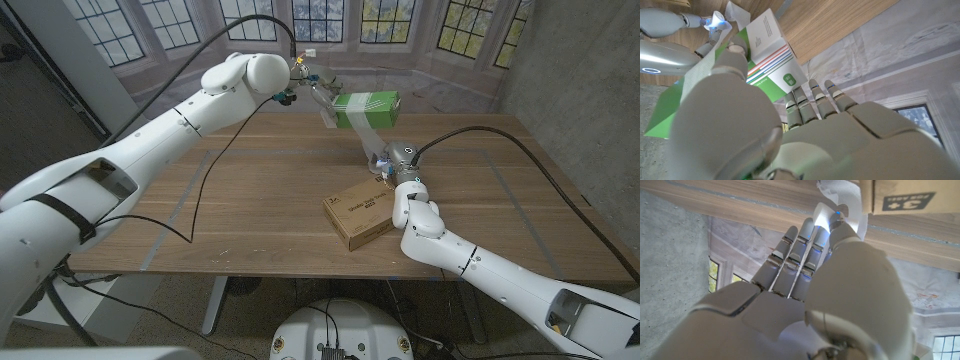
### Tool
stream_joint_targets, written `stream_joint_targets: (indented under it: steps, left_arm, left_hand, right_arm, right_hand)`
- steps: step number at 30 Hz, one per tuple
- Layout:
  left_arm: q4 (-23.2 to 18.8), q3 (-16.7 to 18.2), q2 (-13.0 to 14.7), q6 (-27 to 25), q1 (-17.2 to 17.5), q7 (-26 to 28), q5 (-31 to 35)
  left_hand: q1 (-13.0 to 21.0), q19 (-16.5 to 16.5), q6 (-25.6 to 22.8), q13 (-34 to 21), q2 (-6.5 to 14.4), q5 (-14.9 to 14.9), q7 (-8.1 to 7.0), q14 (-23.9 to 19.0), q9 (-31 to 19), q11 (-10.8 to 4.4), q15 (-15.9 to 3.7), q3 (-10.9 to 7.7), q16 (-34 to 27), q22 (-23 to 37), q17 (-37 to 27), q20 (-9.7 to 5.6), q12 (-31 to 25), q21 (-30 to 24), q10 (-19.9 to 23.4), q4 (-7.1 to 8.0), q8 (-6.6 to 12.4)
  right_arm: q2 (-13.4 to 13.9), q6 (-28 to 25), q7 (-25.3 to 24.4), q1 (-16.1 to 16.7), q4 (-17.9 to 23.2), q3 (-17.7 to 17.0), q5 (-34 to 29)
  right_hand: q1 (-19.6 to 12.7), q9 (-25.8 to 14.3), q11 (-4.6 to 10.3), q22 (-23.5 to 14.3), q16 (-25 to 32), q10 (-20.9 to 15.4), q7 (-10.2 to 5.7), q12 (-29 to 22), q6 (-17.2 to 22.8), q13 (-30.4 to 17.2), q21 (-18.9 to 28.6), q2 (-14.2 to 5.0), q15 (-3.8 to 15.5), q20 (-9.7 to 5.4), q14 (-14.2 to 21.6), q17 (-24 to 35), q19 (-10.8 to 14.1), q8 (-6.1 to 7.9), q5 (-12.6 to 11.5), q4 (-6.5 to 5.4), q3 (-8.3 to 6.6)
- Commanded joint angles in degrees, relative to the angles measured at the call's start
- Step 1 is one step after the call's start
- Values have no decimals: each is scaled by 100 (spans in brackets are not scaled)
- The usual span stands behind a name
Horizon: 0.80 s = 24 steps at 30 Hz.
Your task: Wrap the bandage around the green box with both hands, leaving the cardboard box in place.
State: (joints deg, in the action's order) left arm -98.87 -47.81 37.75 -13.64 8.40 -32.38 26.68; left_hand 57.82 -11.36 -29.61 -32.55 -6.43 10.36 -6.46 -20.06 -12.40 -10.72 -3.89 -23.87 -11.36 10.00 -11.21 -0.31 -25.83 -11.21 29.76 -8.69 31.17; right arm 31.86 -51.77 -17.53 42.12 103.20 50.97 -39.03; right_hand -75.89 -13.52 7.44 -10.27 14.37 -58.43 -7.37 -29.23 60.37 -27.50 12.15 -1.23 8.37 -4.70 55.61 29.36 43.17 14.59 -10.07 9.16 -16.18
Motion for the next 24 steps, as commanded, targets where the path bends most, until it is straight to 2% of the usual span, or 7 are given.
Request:
stream_joint_targets:
  steps: [1,12,24]
  left_arm:
    - [-198,46,31,-77,75,-155,33]
    - [-270,33,45,-63,137,-285,-39]
    - [-190,15,-7,43,131,-352,-160]
  left_hand:
    - [-394,-4,-668,-13,673,43,153,-9,-16,-29,14,-91,20,32,-8,-1,-20,-34,27,43,78]
    - [-399,-11,-668,-18,676,46,153,-13,-16,-14,5,-101,20,32,-6,-5,-13,-37,27,34,76]
    - [-403,-17,-668,-24,689,48,164,-11,-16,-9,4,-110,20,32,-6,8,-10,-39,36,30,73]
  right_arm:
    - [-45,10,-175,-118,-158,-18,187]
    - [-138,117,-354,-361,-334,20,225]
    - [-104,207,-419,-549,-441,25,207]
  right_hand:
    - [2,-21,231,-8,-6,-237,21,-29,9,-38,34,-54,541,-355,65,31,53,-19,-38,-14,23]
    - [-10,-23,227,-9,-13,-219,35,-29,-6,-53,34,-59,541,-355,76,41,56,-31,-37,-9,29]
    - [-14,-25,225,-10,-24,-234,24,-28,6,-53,35,-56,542,-355,85,51,63,-34,-38,-9,37]
